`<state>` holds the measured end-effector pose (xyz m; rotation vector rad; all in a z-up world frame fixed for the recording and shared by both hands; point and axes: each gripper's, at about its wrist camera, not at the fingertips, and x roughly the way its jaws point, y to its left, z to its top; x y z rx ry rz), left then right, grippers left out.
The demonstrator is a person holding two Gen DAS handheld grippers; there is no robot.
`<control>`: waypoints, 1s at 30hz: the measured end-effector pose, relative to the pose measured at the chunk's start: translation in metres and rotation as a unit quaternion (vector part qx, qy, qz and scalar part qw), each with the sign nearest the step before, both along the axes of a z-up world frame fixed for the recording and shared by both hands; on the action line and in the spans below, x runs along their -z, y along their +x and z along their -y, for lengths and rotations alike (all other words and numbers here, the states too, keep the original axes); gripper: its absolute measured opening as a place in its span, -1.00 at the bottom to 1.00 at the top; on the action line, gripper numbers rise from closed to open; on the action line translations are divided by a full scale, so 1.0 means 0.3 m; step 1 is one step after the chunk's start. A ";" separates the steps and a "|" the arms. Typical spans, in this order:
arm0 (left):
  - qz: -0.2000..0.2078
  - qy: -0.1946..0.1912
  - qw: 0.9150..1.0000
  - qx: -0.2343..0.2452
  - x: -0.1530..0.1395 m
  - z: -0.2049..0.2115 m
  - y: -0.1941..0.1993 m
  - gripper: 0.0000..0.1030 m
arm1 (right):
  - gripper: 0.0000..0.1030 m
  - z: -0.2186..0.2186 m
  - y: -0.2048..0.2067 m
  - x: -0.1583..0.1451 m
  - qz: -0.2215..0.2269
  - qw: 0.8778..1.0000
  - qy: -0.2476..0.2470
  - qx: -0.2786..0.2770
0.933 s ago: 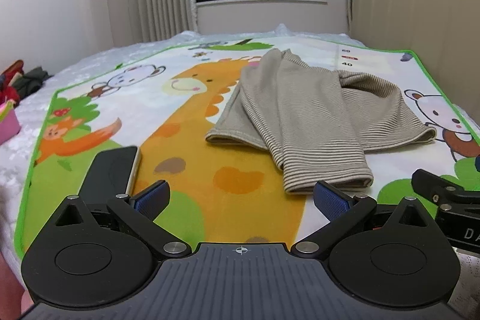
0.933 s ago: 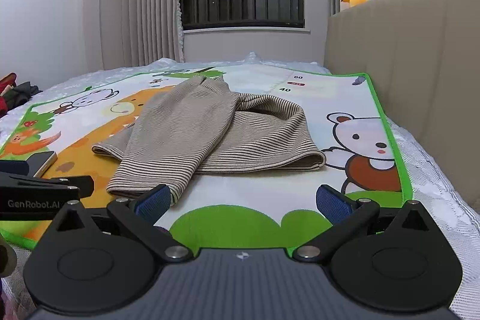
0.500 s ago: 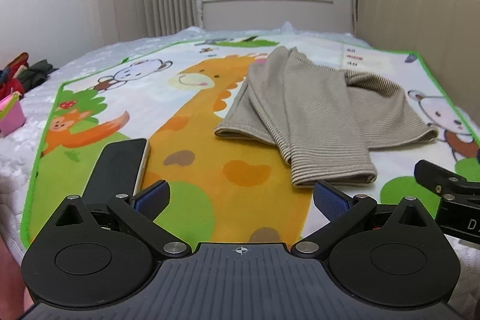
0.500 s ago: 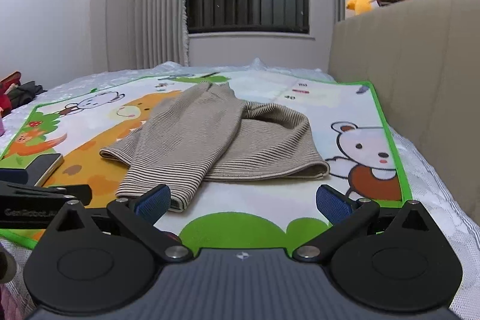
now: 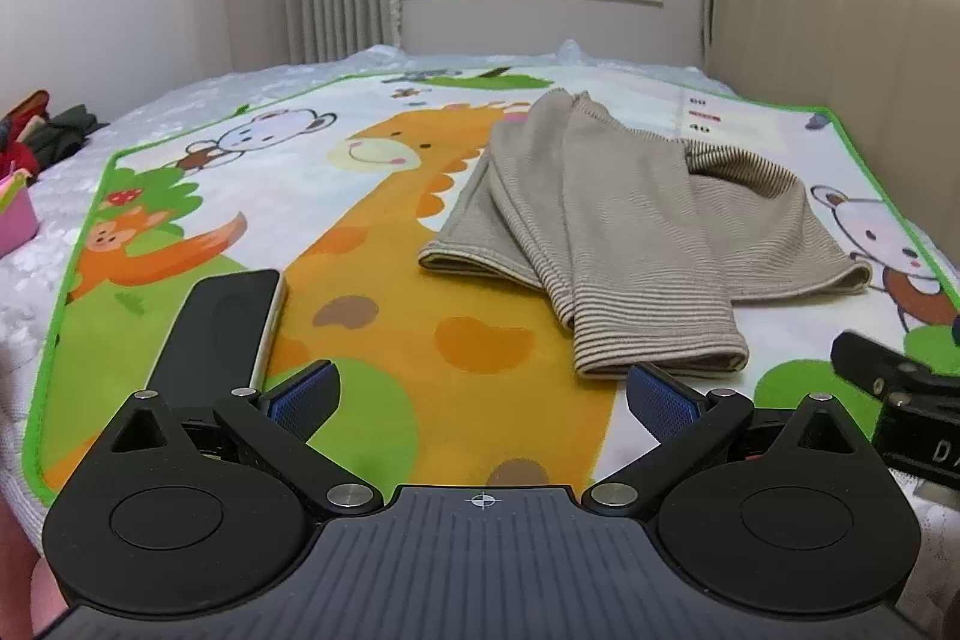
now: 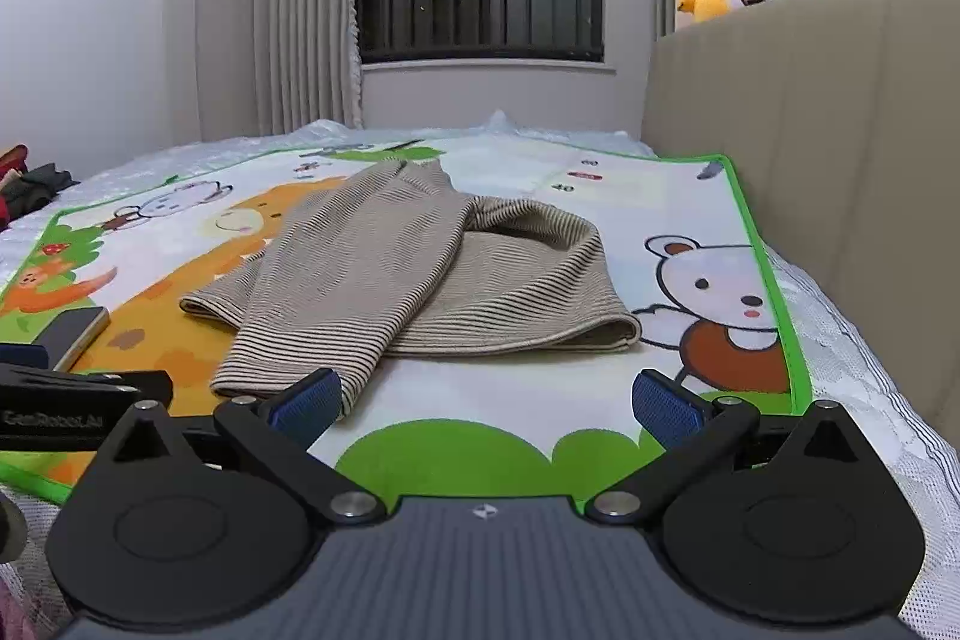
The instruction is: Fold clothes
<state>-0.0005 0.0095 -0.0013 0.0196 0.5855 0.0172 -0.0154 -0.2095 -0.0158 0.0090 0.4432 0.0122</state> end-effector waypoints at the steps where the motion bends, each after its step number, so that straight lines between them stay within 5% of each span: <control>1: -0.002 0.000 1.000 0.000 0.002 0.002 0.001 1.00 | 1.00 -0.001 -0.001 0.000 0.000 1.000 -0.001 -0.002; 30: -0.015 -0.004 1.000 0.000 0.016 0.002 -0.009 1.00 | 1.00 -0.015 -0.004 0.006 -0.006 1.000 -0.002 -0.001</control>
